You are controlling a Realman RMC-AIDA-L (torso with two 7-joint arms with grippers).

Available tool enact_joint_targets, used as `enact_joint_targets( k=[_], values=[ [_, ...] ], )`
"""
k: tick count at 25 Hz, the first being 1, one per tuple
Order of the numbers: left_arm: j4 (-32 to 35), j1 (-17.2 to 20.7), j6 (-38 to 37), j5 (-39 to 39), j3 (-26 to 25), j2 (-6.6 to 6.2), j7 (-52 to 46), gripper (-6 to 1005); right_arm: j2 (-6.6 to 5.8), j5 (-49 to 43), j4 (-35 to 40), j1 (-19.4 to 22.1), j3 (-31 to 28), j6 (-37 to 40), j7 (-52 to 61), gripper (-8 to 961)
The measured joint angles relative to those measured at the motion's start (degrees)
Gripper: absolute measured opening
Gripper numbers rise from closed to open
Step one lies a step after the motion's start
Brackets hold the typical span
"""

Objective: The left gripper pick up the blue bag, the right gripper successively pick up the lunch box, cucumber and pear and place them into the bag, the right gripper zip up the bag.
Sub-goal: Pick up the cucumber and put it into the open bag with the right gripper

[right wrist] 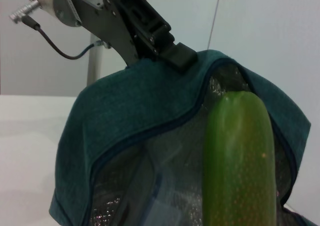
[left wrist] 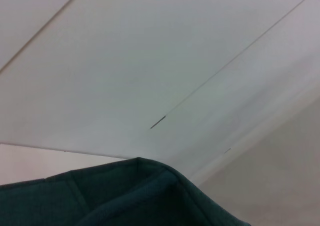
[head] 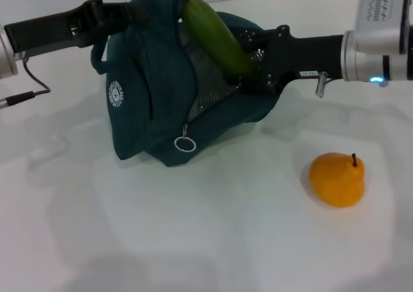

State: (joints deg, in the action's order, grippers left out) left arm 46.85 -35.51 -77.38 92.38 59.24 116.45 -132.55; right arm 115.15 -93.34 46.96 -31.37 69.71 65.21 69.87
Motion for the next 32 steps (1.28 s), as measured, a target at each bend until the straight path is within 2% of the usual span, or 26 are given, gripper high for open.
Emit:
enact_joint_targets(
  k=[7, 12, 14, 17, 29, 32],
  values=[
    [-0.16, 0.15, -0.42, 0.0, 0.18, 0.12, 0.57, 70, 0.08, -1.67, 3.78, -0.14, 0.36, 0.25, 4.18, 573],
    [0.15, 0.08, -1.17, -0.2, 0.06, 0.25, 0.83, 69, 0.31, -12.15, 4.02, -3.64, 0.83, -4.94, 12.09, 574],
    [0.18, -0.03, -1.26, -0.32, 0.09, 0.25, 0.83, 69, 0.59, -13.85, 4.09, -3.93, 1.89, -6.66, 12.91, 574],
    [0.2, -0.02, -1.63, -0.41, -0.06, 0.27, 0.83, 69, 0.2, -14.77, 4.26, -4.91, 4.67, -8.2, 15.41, 574],
    [0.27, 0.04, -1.77, -0.46, 0.0, 0.27, 1.25, 69, -0.02, -18.23, 6.95, -10.72, 4.97, -2.72, 23.99, 576],
    [0.17, 0.11, -1.81, -0.51, -0.03, 0.28, 1.35, 69, 0.31, -18.56, 8.61, -10.33, 4.85, -3.19, 25.17, 577]
  ],
)
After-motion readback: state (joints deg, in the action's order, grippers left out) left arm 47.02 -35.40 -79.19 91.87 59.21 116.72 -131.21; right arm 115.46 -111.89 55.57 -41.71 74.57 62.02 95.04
